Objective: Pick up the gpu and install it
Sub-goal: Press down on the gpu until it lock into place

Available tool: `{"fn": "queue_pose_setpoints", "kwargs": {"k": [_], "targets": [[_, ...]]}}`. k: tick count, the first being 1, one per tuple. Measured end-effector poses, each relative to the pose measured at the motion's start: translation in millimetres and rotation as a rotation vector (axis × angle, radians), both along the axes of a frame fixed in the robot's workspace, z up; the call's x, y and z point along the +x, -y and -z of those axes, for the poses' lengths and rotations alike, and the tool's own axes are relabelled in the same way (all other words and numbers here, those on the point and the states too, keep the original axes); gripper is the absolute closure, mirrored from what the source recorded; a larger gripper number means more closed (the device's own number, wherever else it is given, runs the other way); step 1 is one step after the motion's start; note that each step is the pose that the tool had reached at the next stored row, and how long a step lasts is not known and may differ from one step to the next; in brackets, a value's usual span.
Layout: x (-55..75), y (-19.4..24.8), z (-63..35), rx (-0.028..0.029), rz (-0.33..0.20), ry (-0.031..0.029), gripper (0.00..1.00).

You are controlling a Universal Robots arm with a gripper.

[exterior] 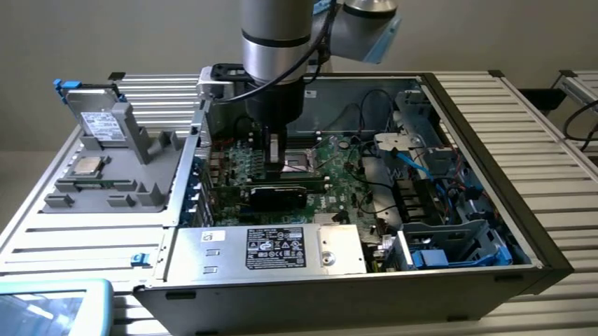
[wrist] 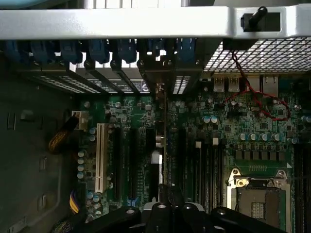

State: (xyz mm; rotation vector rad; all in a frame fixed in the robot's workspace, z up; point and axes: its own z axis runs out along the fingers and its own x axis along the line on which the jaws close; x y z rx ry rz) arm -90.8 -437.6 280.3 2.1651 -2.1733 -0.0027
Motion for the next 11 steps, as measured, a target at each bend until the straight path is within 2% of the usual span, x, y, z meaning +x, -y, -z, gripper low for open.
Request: {"fn": "queue_pose_setpoints", "kwargs": {"k": [5, 7, 9, 11], "targets": [[22.7, 0.0, 0.1, 0.0001, 0.0, -0.0028, 0.88], [25.3, 0.4, 0.5, 0.0, 0.0, -0.003, 0.88], [25.6, 4.0, 3.6, -0.0001, 0.0, -0.0029, 0.88], [25.6, 4.5, 7.1, 0.0, 0.0, -0.0029, 0.88]]}}
